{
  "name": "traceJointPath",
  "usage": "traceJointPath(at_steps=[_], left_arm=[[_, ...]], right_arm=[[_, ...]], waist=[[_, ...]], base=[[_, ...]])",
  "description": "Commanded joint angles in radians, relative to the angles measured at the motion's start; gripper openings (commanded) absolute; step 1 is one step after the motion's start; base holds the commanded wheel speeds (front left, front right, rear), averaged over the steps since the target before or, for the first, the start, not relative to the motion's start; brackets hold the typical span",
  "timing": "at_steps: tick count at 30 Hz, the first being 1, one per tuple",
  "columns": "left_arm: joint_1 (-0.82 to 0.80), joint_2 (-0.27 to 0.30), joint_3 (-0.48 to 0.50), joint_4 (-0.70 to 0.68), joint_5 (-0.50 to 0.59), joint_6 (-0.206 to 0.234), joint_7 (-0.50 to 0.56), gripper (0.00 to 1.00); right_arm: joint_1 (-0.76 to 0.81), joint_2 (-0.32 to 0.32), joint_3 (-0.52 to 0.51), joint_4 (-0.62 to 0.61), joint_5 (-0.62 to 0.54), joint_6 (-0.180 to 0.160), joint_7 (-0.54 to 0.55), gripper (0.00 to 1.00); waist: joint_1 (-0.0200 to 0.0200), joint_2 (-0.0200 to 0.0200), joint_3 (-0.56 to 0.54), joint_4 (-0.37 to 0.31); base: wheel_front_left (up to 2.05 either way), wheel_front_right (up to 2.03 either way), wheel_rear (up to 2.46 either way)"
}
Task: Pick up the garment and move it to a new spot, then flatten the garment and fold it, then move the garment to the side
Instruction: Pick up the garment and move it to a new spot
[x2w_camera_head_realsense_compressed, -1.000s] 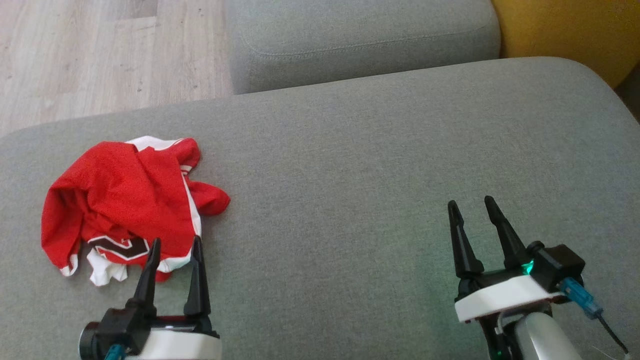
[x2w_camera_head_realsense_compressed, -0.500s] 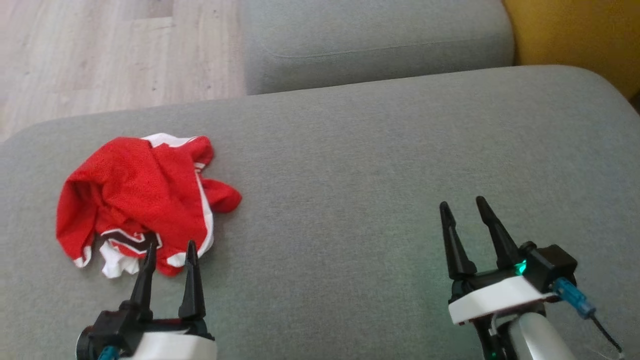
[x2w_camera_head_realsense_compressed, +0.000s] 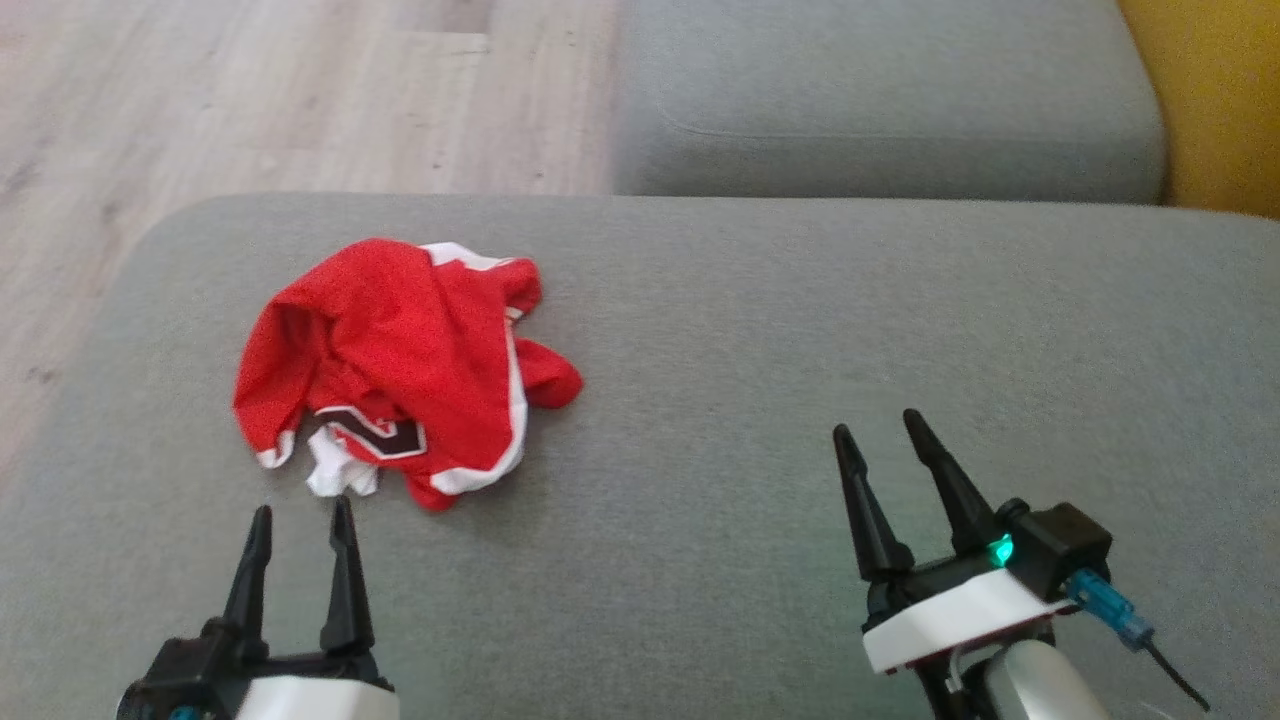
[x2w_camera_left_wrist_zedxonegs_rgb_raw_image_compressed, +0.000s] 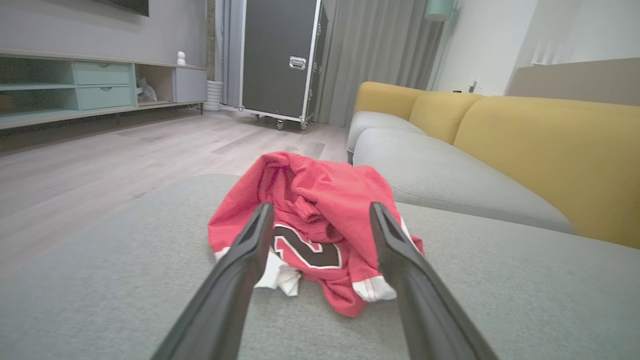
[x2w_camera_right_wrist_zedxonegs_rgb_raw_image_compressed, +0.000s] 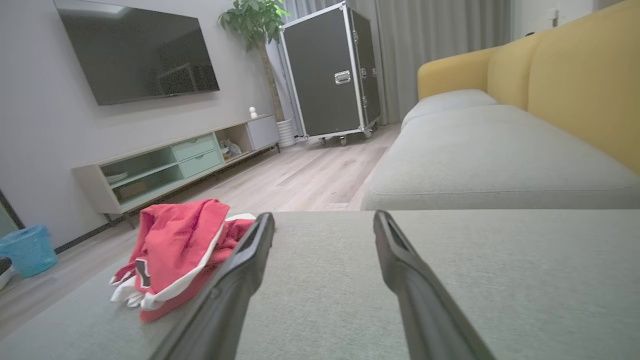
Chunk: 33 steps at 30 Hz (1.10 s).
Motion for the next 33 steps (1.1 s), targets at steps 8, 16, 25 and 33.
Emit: traceJointPath(at_steps=[8,16,25,33], left_arm=[[0.001,-0.001,0.072,-0.022,0.021,-0.012,-0.009,1.0],[0.01,-0.001,0.099,-0.021,0.032,-0.024,-0.009,1.0],[-0.13,0.101,0.031,0.03,0.045,-0.039,0.025,1.0],[-0.519,0.34,-0.261,0.107,-0.111,-0.041,0.334,1.0]], right_arm=[[-0.001,-0.005,0.074,-0.028,0.027,-0.001,-0.011,1.0],[0.009,-0.005,0.103,-0.022,0.05,-0.001,-0.011,1.0],[-0.028,-0.005,0.093,-0.038,0.04,-0.001,-0.011,1.0],[-0.091,-0.005,0.043,-0.056,0.004,-0.001,-0.011,1.0]], waist=[[0.0,-0.0001,-0.038,0.119],[0.0,-0.0001,-0.043,0.149],[0.0,-0.0001,0.043,0.108],[0.0,-0.0001,0.187,0.061]], base=[[0.0,0.0,0.0],[0.0,0.0,0.0],[0.0,0.0,0.0],[0.0,0.0,0.0]])
